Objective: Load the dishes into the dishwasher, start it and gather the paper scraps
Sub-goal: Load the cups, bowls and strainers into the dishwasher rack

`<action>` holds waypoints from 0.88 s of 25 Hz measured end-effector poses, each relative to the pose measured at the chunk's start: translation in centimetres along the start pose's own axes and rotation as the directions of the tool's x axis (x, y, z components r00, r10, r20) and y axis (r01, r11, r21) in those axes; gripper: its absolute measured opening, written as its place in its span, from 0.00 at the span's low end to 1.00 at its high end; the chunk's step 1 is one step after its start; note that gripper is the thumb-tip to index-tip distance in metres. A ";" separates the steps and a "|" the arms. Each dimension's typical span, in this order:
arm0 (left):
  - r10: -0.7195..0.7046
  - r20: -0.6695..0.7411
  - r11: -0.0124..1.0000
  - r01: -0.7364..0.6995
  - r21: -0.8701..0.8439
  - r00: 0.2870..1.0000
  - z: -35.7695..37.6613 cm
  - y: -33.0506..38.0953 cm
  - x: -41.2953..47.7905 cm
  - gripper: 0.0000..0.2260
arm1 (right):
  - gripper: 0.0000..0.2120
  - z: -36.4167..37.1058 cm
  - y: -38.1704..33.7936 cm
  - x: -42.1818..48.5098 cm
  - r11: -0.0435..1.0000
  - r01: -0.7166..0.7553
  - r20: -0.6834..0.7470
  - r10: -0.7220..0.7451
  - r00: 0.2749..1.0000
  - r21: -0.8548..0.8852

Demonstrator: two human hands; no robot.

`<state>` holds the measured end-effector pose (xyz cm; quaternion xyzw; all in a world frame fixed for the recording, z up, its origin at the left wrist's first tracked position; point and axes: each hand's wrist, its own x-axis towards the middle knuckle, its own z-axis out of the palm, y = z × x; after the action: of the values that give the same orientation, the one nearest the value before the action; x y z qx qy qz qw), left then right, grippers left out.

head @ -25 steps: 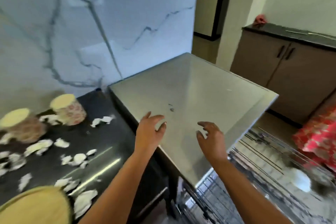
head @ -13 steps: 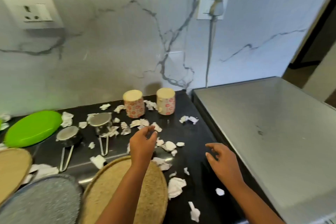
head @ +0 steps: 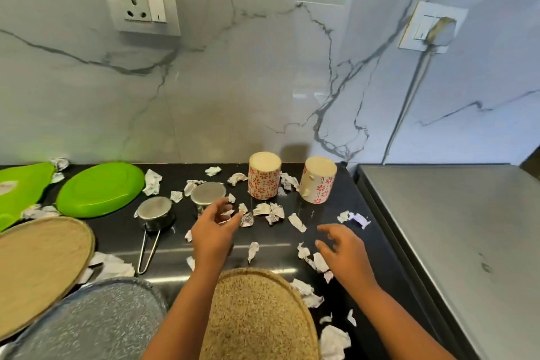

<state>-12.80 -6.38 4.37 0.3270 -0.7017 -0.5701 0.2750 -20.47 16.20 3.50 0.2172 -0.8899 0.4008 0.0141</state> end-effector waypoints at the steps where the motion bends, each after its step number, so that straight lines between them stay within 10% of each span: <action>1: 0.016 0.040 1.000 -0.015 -0.027 0.999 0.8 0.4 0.6 0.19 | 0.13 -0.1 -0.4 1.3 1.000 0.000 -0.020 0.000 1.000 -0.003; 10: 0.050 0.234 0.978 -0.095 0.187 0.971 7.4 2.0 9.5 0.45 | 0.20 1.9 -4.7 8.5 0.996 -0.083 0.095 0.078 0.992 0.046; 22: 0.183 0.218 0.973 -0.207 0.097 0.959 9.1 1.0 9.4 0.36 | 0.30 2.8 -2.7 6.6 0.964 -0.197 0.227 0.154 0.962 0.181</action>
<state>-25.78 -7.87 3.69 0.2107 -0.7879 -0.5285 0.2354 -24.93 10.17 4.81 0.1787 -0.8568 0.4635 -0.1381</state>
